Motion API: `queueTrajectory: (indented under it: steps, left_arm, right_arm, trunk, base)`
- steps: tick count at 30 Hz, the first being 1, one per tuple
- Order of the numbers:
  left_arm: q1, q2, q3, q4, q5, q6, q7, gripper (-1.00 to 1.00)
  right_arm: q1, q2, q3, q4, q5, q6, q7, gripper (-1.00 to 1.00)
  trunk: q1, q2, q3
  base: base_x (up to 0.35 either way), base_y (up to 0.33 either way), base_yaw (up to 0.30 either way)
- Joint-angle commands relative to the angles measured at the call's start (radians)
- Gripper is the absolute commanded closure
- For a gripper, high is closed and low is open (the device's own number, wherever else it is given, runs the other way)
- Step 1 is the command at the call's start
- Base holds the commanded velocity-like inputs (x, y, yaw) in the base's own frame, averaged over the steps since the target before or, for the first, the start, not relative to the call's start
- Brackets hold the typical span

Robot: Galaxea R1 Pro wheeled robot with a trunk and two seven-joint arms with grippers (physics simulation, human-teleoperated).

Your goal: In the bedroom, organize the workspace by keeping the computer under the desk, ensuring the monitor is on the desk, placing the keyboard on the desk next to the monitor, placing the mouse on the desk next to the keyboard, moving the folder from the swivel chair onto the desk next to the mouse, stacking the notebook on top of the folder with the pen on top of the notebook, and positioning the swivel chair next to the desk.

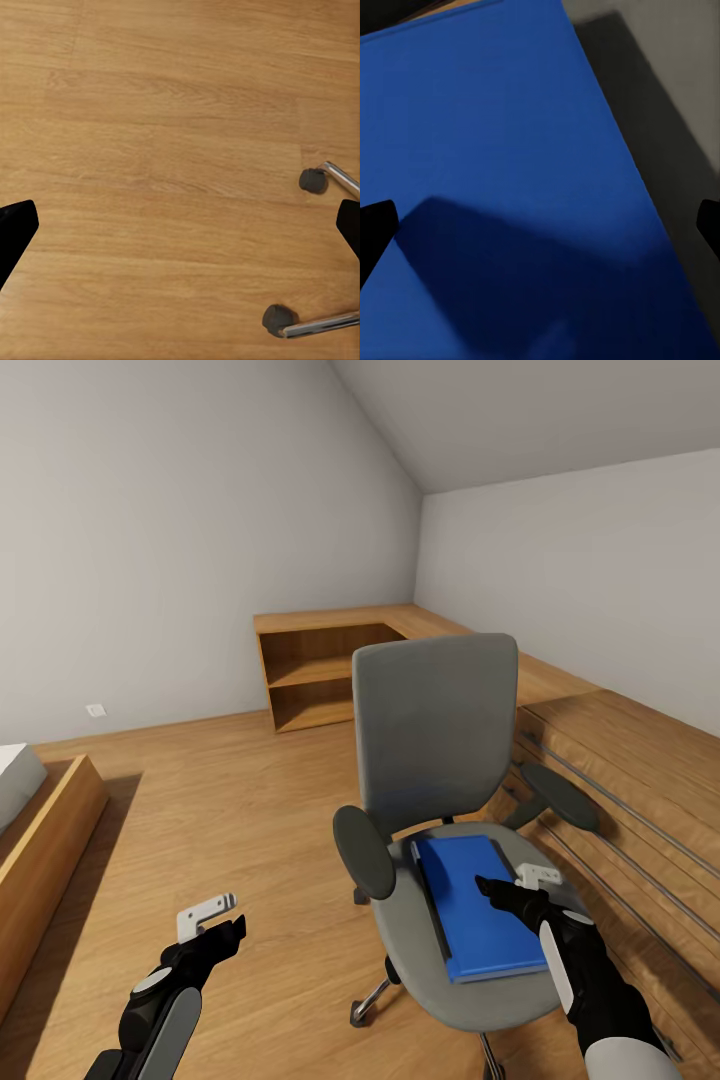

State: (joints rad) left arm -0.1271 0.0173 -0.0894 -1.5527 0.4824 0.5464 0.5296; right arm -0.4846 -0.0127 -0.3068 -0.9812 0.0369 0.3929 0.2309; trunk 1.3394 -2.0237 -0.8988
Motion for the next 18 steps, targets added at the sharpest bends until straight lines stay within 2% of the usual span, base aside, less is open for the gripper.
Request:
queueTrajectory:
  steps: [1,5,9,18]
  left_arm:
    - [-0.001,0.001,-0.002,-0.001,0.010,0.002,0.010,-1.00]
    - [-0.001,0.001,-0.002,-0.001,0.010,0.002,0.010,-1.00]
    - [-0.001,0.001,-0.003,-0.001,0.010,0.001,0.010,-1.00]
    - [-0.001,0.001,-0.002,-0.001,0.011,0.003,0.010,-1.00]
  right_arm:
    - [0.000,0.000,-0.003,0.017,0.012,0.004,0.006,-1.00]
    - [0.000,0.000,-0.003,0.017,0.012,0.004,0.007,-1.00]
    - [0.000,0.000,-0.004,0.017,0.012,0.004,0.007,-1.00]
    - [0.000,0.000,-0.004,0.016,0.012,0.004,0.007,-1.00]
  trunk:
    - [0.000,0.000,-0.001]
    - [0.000,0.000,-0.001]
    - [0.015,-0.028,-0.014]
    - [0.015,-0.028,-0.014]
  base:
    - [0.000,0.000,0.000]
    - [0.000,0.000,0.000]
    - [0.000,0.000,0.000]
    - [0.000,0.000,0.000]
